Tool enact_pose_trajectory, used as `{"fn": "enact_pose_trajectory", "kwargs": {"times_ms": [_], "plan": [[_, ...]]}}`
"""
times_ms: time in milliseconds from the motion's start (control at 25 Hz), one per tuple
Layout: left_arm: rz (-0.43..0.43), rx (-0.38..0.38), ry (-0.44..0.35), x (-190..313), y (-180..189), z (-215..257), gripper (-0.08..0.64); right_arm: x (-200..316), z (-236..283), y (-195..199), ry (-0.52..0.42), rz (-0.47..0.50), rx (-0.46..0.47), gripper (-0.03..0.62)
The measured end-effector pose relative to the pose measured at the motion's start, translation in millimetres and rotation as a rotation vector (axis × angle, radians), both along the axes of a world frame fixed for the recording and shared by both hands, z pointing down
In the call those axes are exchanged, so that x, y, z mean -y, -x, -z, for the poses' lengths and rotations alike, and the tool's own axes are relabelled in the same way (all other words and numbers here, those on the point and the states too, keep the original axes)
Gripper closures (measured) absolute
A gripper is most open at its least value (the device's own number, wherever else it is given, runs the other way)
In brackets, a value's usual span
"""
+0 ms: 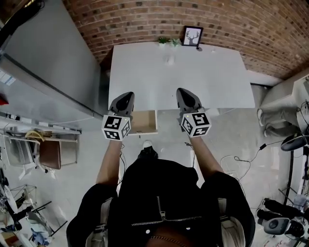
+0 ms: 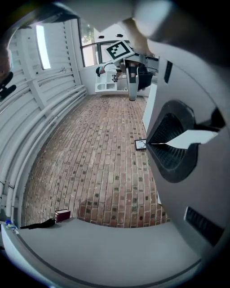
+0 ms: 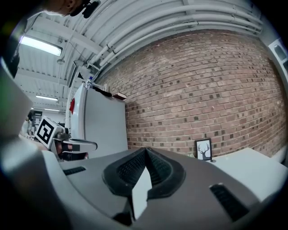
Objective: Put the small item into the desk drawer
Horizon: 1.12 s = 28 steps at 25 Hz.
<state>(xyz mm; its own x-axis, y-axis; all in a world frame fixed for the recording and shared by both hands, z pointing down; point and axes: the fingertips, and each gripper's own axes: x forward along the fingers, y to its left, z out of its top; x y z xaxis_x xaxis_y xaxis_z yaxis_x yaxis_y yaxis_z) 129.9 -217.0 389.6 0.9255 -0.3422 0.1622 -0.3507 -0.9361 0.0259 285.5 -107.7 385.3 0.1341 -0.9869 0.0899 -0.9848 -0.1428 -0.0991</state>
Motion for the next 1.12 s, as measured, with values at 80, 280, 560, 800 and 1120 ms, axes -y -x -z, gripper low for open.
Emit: {"fn": "enact_pose_trajectory", "kwargs": {"times_ms": [80, 280, 560, 800, 1120], "plan": [[-0.022, -0.003, -0.002, 16.9, -10.7, 2.0, 0.538, 16.5, 1.9, -7.1, -0.001, -0.015, -0.004, 0.586], [-0.067, -0.006, 0.002, 45.5, -33.2, -0.2, 0.538, 45.2, 2.0, -16.6, -0.003, -0.043, -0.005, 0.586], [-0.084, -0.014, 0.012, 65.1, -65.5, -5.0, 0.538, 66.5, 0.5, -39.6, -0.004, -0.051, -0.008, 0.586], [-0.069, -0.019, 0.016, 75.9, -81.0, -2.4, 0.538, 80.8, -0.2, -57.4, 0.008, -0.033, -0.012, 0.586], [-0.064, -0.005, 0.044, 84.8, -92.1, -12.7, 0.538, 87.7, -7.2, -65.5, 0.023, -0.048, -0.040, 0.503]]}}
